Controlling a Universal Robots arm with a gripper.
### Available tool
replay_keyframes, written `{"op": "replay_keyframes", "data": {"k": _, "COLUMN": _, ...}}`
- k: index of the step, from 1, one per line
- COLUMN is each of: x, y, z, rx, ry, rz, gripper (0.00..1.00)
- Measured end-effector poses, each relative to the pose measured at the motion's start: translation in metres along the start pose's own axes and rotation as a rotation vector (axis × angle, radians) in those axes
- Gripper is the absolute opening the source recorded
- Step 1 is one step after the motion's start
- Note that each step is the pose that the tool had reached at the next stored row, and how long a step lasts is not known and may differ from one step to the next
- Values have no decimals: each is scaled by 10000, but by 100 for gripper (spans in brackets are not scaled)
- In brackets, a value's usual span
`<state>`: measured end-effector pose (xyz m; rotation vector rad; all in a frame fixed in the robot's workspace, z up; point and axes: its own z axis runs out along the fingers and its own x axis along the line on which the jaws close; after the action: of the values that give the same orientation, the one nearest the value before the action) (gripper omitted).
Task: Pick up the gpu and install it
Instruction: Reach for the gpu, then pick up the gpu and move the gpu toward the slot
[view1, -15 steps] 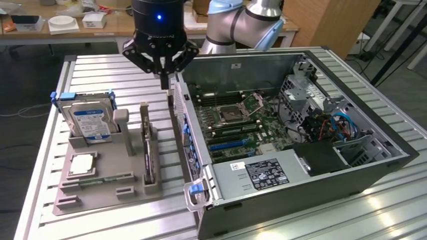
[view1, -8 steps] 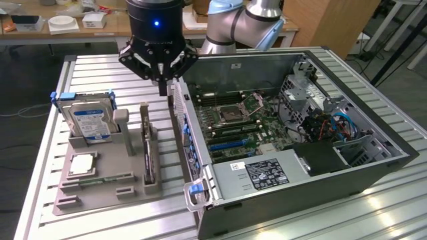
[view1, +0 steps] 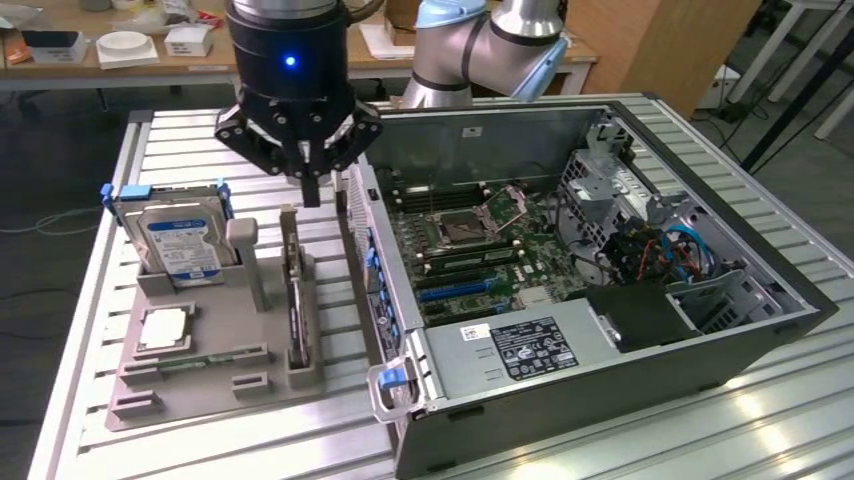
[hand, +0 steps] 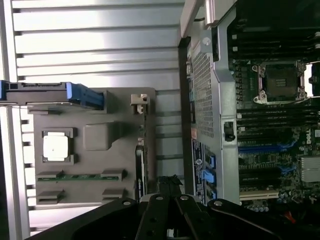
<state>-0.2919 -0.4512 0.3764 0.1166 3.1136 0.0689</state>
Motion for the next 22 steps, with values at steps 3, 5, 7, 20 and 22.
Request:
{"op": "replay_keyframes", "data": {"k": 3, "x": 88, "y": -49, "z": 0, "rx": 1, "ry": 1, "rz": 1, "gripper": 11}}
{"op": "replay_keyframes", "data": {"k": 5, "x": 152, "y": -77, "z": 1, "rx": 1, "ry": 2, "rz": 0, "gripper": 11}}
{"op": "replay_keyframes", "data": {"k": 7, "x": 208, "y": -96, "z": 2, "rx": 1, "ry": 2, "rz": -1, "gripper": 11}}
{"op": "replay_keyframes", "data": {"k": 20, "x": 302, "y": -121, "z": 6, "rx": 0, "ry": 1, "rz": 0, "gripper": 11}}
{"op": "replay_keyframes", "data": {"k": 22, "x": 302, "y": -121, "z": 6, "rx": 0, "ry": 1, "rz": 0, "gripper": 11}}
